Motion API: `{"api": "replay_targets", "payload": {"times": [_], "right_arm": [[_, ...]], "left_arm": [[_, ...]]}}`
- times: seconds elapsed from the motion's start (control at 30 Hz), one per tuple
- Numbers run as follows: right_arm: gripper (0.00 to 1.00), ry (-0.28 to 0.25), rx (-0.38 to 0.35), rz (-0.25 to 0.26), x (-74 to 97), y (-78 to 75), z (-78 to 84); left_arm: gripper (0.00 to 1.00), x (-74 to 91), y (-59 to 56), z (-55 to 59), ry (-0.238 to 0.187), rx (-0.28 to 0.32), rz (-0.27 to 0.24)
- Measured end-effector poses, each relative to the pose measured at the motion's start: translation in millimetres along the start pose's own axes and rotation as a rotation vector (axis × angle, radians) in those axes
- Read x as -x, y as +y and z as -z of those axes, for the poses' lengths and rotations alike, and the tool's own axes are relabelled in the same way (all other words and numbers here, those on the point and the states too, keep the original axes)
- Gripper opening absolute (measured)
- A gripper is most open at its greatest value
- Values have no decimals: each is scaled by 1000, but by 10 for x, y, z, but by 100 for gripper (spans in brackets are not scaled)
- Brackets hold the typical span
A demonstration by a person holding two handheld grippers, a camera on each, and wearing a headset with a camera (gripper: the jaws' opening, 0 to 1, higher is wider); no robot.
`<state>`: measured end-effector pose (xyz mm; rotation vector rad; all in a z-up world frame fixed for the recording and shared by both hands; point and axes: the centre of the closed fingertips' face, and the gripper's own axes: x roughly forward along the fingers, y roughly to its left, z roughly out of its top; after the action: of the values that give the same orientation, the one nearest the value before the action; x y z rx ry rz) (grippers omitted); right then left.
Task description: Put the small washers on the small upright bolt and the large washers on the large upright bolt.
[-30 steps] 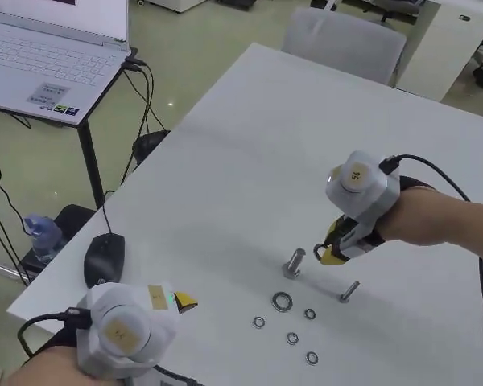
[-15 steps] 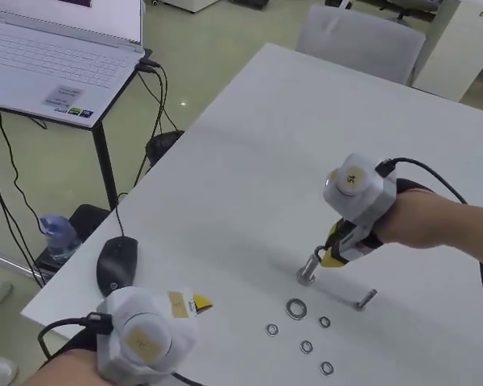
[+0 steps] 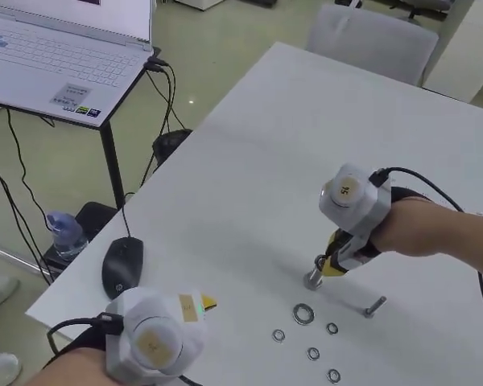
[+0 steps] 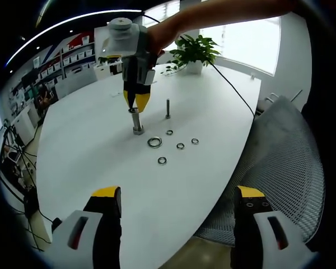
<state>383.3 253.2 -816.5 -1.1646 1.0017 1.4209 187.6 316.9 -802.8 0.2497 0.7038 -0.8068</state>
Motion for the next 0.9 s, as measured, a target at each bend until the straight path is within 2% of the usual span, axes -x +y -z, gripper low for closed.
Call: {"api": "replay_targets", "payload": {"times": [0.37, 0.9], "right_arm": [[21, 27, 30, 0, -119, -12, 32], [21, 67, 28, -7, -399, -28, 90]], "left_arm": [[81, -20, 7, -19, -5, 6, 2], [79, -11, -46, 79, 6, 34, -16]]}}
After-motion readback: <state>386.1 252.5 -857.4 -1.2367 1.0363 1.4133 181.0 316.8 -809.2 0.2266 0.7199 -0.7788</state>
